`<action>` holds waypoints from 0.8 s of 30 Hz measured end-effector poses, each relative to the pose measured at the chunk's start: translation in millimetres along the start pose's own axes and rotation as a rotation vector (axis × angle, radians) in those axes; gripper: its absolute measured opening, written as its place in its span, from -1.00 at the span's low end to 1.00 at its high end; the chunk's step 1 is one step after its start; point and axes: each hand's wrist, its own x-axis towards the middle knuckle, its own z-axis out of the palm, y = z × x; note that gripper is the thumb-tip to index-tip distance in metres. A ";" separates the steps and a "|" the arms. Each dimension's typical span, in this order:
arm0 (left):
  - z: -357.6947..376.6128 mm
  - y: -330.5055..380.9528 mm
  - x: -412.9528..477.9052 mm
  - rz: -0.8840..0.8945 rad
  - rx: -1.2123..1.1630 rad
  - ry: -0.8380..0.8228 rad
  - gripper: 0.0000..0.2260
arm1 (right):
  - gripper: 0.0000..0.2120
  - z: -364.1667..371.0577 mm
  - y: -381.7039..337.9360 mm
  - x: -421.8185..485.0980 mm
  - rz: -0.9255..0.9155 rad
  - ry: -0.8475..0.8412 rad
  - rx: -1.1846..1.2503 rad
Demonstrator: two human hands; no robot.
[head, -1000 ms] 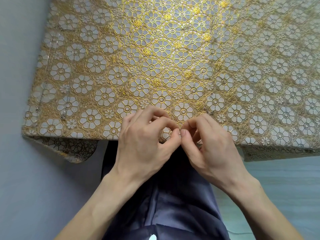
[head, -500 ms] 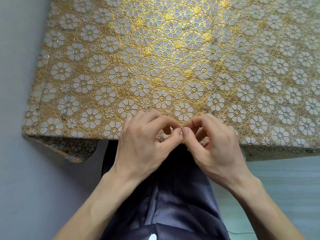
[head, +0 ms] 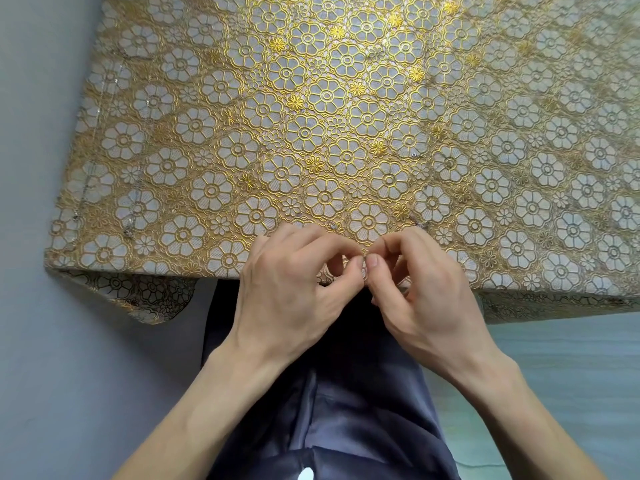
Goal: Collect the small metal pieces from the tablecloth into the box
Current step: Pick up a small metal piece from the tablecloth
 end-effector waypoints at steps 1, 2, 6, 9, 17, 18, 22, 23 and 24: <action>0.3 0.5 -0.1 -0.006 -0.007 0.000 -0.91 | -0.86 -0.2 -0.4 0.0 0.004 0.001 0.006; 0.6 0.5 0.0 -0.010 -0.014 -0.004 -0.92 | -0.86 -0.4 -0.6 0.1 0.008 0.000 0.013; -0.6 -0.4 -0.4 -0.036 -0.072 -0.026 -0.90 | -0.87 0.0 -0.4 -0.8 0.019 -0.006 0.051; -1.7 1.4 -1.4 -0.062 -0.124 -0.025 -0.91 | -0.88 1.0 -0.7 -2.2 0.025 -0.007 0.083; -1.6 4.8 -2.4 -0.174 -0.270 -0.042 -0.91 | -0.92 2.6 0.1 -3.7 0.063 -0.001 0.166; -1.7 4.8 -2.8 -0.192 -0.295 -0.049 -0.90 | -0.92 2.6 -0.1 -3.7 0.071 -0.001 0.180; -3.1 5.4 -3.6 -0.252 -0.378 -0.070 -0.87 | -0.93 1.6 -2.3 -3.5 0.071 -0.006 0.215; -3.5 5.7 -3.1 -0.270 -0.392 -0.070 -0.88 | -0.92 1.4 -3.1 -3.4 0.068 -0.007 0.229; -3.8 5.6 -2.3 -0.287 -0.402 -0.070 -0.90 | -0.91 0.9 -4.2 -3.6 0.067 -0.008 0.246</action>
